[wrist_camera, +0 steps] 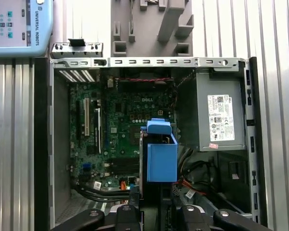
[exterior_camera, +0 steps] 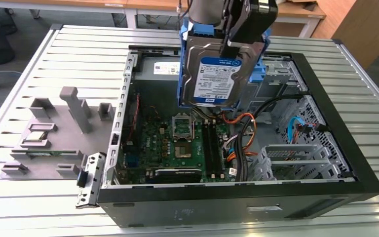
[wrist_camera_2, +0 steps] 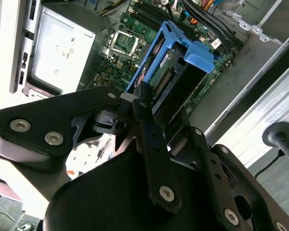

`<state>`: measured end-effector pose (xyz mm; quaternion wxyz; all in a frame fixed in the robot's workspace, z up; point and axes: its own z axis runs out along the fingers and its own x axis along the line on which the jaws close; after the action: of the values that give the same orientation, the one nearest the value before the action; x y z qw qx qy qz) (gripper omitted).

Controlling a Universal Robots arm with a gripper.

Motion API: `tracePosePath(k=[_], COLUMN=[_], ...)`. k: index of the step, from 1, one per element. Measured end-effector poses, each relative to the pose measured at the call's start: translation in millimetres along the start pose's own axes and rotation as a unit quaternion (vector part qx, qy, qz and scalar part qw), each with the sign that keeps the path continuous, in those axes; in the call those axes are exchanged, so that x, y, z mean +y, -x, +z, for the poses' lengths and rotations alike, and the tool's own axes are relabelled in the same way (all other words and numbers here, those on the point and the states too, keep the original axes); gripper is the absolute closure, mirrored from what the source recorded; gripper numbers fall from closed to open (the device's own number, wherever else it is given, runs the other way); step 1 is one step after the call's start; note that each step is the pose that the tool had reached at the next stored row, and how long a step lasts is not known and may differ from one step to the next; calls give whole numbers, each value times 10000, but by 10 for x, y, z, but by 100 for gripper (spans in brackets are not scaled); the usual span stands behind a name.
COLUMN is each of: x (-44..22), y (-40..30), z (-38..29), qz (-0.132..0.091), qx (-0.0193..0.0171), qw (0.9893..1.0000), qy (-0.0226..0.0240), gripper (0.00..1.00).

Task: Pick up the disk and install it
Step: 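Pick up the disk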

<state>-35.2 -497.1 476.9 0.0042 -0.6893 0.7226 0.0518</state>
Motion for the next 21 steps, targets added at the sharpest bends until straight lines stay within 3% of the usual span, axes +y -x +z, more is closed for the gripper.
tracePosePath(k=[11,21], x=[-7,-10], y=[-147,-158], z=[-1,-1], qz=[0,0], qx=[0,0], qw=[10000,10000], qy=[0,0], gripper=[65,65])
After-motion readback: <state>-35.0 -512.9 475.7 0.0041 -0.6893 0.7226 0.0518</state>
